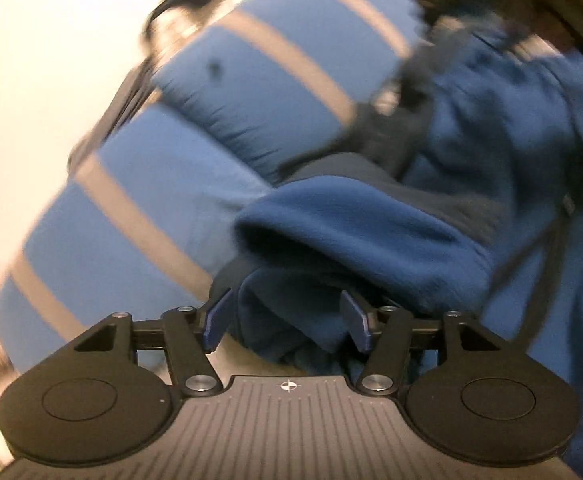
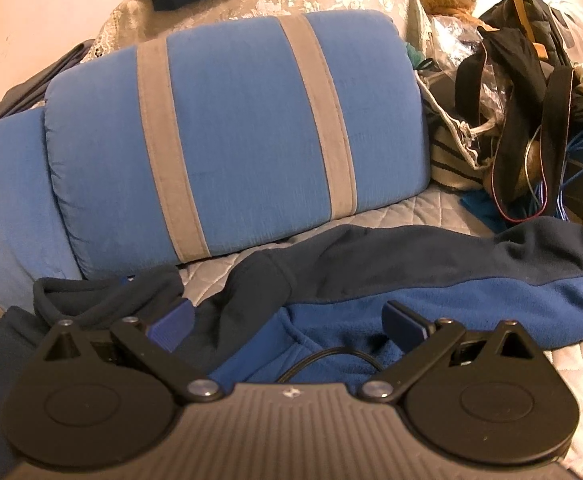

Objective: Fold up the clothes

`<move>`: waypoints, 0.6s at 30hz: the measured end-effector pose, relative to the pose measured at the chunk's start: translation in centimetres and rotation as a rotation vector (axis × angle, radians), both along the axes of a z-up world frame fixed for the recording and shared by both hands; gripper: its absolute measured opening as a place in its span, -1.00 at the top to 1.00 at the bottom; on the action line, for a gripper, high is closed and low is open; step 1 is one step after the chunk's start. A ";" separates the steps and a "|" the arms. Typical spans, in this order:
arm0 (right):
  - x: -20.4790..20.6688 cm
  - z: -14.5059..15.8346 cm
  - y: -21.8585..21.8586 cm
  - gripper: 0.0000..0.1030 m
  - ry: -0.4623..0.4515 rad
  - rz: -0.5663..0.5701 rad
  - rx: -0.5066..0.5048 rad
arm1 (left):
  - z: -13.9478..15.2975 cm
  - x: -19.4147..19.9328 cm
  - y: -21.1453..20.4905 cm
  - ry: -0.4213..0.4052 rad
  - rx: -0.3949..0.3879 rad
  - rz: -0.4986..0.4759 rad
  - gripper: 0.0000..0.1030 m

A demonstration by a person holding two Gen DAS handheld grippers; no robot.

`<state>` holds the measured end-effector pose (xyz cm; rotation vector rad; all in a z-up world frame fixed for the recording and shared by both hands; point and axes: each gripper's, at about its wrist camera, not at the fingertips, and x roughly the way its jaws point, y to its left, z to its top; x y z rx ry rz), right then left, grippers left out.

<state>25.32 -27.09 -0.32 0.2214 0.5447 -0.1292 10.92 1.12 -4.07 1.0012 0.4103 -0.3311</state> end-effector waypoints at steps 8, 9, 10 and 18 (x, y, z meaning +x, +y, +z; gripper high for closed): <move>0.0 -0.1 -0.3 -1.00 0.010 -0.001 0.017 | -6.1 -2.9 -2.4 -0.165 0.501 -0.287 -0.13; 0.0 -0.1 -0.3 -1.00 0.011 -0.002 0.020 | -6.7 -2.8 -2.4 -0.169 0.545 -0.304 -0.13; 0.0 -0.1 -0.3 -1.00 0.012 -0.003 0.024 | -6.8 -2.7 -2.4 -0.153 0.547 -0.314 -0.13; 0.1 -0.2 -0.6 -1.00 0.019 -0.004 0.040 | -6.9 -2.3 -3.1 -0.144 0.612 -0.414 -0.12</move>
